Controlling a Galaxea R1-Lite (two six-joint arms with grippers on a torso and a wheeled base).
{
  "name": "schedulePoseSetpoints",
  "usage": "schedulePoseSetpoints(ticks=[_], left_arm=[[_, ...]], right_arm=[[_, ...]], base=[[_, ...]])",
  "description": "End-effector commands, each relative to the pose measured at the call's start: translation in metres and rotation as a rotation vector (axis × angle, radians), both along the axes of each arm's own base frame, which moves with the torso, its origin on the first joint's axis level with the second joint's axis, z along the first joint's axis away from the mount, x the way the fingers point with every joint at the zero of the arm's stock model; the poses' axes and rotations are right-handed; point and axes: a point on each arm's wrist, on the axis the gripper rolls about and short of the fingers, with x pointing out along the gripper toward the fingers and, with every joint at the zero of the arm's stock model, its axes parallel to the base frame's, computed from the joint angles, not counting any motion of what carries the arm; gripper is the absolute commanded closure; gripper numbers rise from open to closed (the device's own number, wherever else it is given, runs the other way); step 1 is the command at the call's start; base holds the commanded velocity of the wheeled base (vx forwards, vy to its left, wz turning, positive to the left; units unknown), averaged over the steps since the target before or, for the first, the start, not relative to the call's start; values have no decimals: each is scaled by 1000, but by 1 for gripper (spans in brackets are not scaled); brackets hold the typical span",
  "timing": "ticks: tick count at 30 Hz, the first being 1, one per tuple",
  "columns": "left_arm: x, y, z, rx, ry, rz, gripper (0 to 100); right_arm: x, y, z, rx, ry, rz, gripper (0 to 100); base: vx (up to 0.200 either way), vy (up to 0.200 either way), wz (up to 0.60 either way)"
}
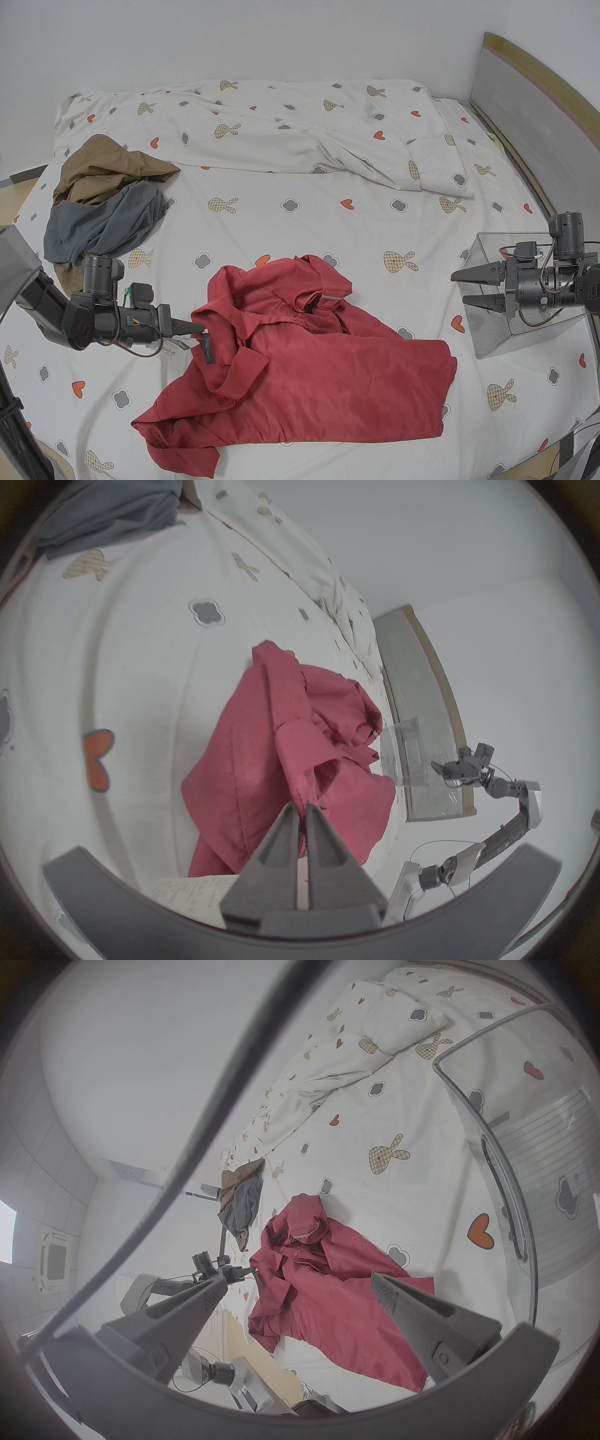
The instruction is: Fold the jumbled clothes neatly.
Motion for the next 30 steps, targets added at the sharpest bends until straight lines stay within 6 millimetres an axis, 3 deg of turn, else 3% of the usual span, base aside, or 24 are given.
schedulePoseSetpoints(ticks=[1,5,7,8,15,20,26,27,30], left_arm=[[-8,30,47,1,-78,92,100],[-13,58,74,12,-61,174,100],[-14,62,76,15,-60,187,100],[-15,78,82,29,-67,224,100],[-18,117,91,85,-43,289,100],[-16,138,81,131,23,276,100],[-6,149,65,205,91,262,100],[4,156,51,316,133,283,100],[15,160,40,353,139,274,100]], right_arm=[[0,0,0,0,-1,2,0],[0,1,0,1,0,3,0],[0,1,0,1,0,3,0],[0,0,0,1,0,2,0],[0,1,0,1,2,3,0],[0,0,0,1,0,2,0],[0,1,0,1,2,3,0],[0,0,0,1,0,2,0],[0,0,0,1,2,2,0]], base=[[0,0,0],[0,0,0],[0,0,0],[0,0,0],[0,0,0],[0,0,0],[0,0,0],[0,0,0],[0,0,0]])
